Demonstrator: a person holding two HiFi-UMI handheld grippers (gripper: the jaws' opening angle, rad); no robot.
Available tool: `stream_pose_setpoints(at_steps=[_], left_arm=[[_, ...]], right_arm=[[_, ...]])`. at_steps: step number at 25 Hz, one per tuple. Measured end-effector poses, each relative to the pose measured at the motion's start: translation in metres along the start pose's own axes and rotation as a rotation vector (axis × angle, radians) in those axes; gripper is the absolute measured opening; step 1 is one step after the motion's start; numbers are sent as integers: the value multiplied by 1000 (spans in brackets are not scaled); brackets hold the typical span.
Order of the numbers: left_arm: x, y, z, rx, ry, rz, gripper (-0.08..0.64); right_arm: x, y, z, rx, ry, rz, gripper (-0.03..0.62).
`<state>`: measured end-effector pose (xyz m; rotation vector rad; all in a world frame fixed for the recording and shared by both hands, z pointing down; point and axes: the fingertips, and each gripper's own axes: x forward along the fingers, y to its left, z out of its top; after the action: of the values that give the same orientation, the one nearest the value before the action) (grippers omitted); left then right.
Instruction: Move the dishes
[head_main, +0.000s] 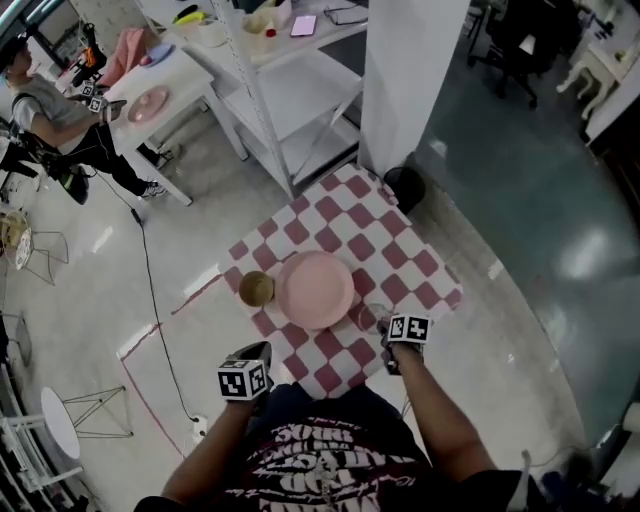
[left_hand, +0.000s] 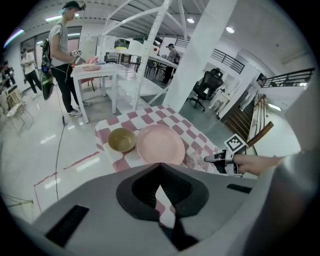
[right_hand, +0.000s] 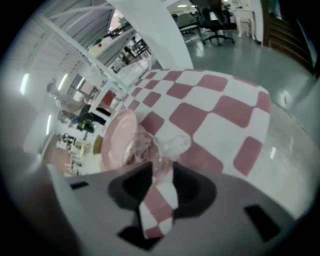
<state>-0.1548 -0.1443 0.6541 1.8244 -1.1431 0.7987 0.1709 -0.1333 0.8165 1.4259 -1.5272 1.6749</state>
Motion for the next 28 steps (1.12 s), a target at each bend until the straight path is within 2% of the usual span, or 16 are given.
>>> stream_pose_setpoints(at_steps=[3, 4, 6, 10, 13, 16, 20, 24, 28], left_arm=[[-4, -3, -6, 97, -17, 74, 31], [-5, -1, -9, 108, -16, 85, 31], [-4, 5, -15, 65, -20, 80, 31], [8, 25, -11, -52, -45, 38, 31], [29, 36, -12, -55, -19, -30, 31], [42, 50, -9, -34, 15, -93, 31], [50, 69, -5, -46, 48, -137, 31], [44, 92, -14, -83, 76, -134, 31], [41, 119, -20, -154, 87, -110, 31]], right_arm=[[4, -6, 15, -130, 26, -68, 85], [2, -8, 17, -185, 34, -99, 70], [-2, -4, 19, -238, 43, -109, 46], [-19, 38, 36, -264, 18, -27, 47], [-14, 74, 56, -284, 7, -17, 48], [11, 102, 78, -272, -1, -45, 48], [43, 110, 104, -280, 17, -116, 48], [64, 124, 114, -291, 19, -125, 49], [76, 135, 117, -349, -1, -179, 61]])
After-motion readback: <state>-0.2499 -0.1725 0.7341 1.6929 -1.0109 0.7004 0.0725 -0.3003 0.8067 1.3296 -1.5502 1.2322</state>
